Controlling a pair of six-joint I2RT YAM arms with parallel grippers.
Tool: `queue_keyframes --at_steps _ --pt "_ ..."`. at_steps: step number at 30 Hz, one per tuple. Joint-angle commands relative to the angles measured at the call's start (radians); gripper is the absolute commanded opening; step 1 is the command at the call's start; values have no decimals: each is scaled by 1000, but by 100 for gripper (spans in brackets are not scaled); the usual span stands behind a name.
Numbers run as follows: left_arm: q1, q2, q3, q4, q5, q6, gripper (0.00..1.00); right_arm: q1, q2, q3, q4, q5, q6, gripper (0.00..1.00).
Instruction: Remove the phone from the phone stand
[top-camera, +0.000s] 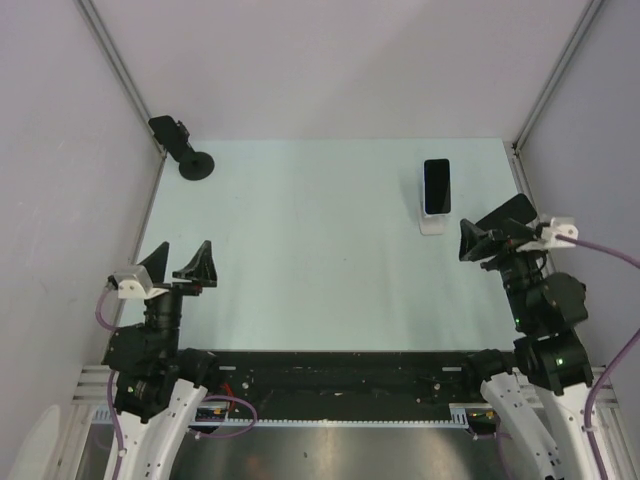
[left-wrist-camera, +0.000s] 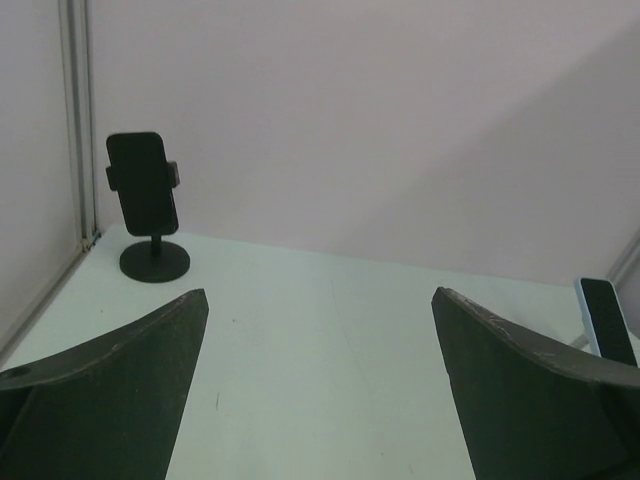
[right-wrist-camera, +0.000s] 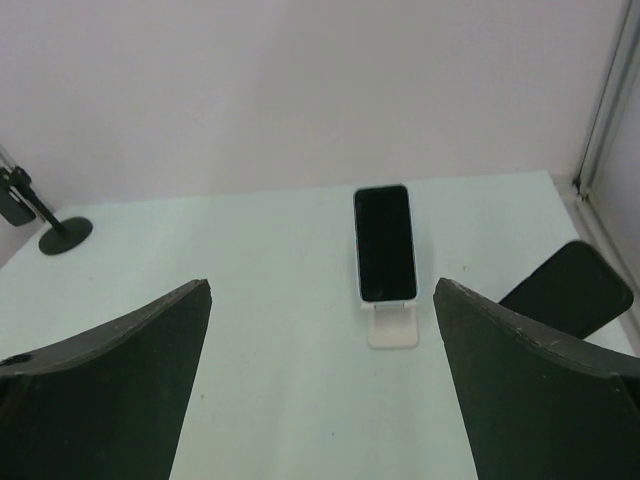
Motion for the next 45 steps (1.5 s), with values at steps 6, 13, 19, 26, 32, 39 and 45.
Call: queue_keyframes --at_steps 6,13,19,26,32,39,45 --pt "-15 -106 -4 -67 33 -32 100 8 295 140 -242 290 165 100" --pt "-50 -145 0 -78 16 -9 100 -49 515 224 -302 553 263 100" --pt "-70 -145 5 -88 13 2 100 -193 712 257 -267 602 358 100" --pt "-75 -145 8 -90 15 2 100 -214 868 276 -113 755 363 100" --pt "-75 -145 11 -93 19 7 100 -222 984 335 -50 846 380 100" --pt "-78 -145 11 -93 22 7 100 -237 1092 376 -23 883 406 100" --pt "-80 -145 13 -90 25 8 100 -240 1170 395 -4 898 404 100"
